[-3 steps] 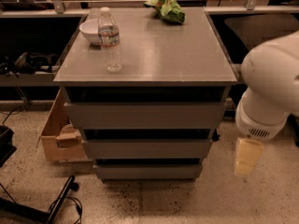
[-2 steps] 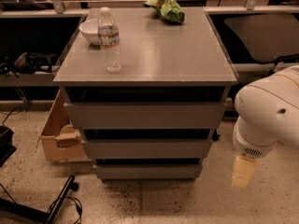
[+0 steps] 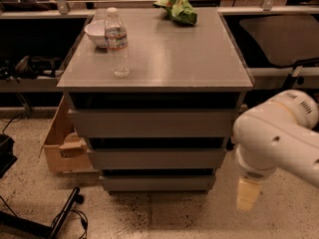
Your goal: Open bottom drawer
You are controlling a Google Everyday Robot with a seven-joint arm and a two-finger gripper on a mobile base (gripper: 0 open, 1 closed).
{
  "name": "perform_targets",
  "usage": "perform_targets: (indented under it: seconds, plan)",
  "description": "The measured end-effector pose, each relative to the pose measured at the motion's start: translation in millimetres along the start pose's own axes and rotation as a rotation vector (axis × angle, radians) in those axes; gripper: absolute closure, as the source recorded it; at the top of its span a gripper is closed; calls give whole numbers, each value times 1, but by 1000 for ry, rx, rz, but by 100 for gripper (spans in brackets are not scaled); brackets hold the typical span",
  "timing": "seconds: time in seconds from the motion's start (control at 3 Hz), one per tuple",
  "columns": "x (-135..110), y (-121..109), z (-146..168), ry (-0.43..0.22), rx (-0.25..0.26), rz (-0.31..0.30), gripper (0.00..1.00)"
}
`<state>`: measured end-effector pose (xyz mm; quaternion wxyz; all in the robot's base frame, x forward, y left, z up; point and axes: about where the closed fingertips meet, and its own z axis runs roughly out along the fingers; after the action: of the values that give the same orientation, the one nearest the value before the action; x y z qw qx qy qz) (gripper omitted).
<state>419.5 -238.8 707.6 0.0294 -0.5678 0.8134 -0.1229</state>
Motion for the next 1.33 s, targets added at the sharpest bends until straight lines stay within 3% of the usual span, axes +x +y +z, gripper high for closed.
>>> perform_targets:
  seconds: [0.67,1.0,1.33]
  plan:
    - [-61,48,150,4,-67,-124,0]
    - [-84,46,212,7,-73,-154,0]
    - [-97,42,279,12,-142,-143,0]
